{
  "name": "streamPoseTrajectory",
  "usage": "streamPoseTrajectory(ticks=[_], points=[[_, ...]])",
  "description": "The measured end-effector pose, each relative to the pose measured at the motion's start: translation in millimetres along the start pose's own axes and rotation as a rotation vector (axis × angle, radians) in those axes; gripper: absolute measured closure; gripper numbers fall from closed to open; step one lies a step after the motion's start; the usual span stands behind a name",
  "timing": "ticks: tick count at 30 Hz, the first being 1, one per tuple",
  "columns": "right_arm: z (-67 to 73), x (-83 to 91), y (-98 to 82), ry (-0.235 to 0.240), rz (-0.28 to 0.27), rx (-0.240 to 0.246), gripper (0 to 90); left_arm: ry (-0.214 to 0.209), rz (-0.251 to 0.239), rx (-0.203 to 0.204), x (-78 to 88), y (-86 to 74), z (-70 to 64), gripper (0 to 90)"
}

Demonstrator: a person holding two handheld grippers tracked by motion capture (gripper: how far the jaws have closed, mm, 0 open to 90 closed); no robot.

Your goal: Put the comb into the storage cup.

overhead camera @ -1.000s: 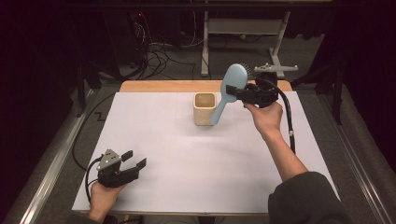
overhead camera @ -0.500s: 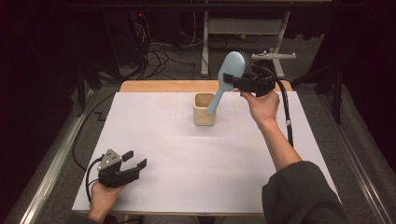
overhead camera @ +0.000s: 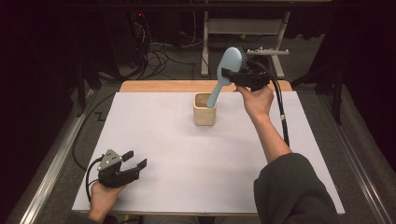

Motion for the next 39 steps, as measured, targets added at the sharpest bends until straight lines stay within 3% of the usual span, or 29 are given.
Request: streamPoseTrajectory(ticks=[14,28,39], points=[[4.2,-19.9,-2.5,-0.023,0.022,0.018,54.8,-0.001,0.002,0.0,0.1,0.0,0.4,35.1],[2.6,-31.8,-14.7,-0.041,0.04,0.02,54.6,0.016,0.008,-0.025,0.5,0.2,-1.3,35.1],[5.7,-42.1,-20.1,-0.027,0.063,0.028,54.4,0.009,0.004,-0.019,0.9,0.2,-0.8,35.2]])
Point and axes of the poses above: each handheld gripper's, and its own axes: x roughly backward along the jaws, y roughly out of its top, z roughly to its left, the point moved 5 cm from there along -x, roughly forward along the jaws, and after that the axes turned 12 degrees about z, right-handed, at the moved point
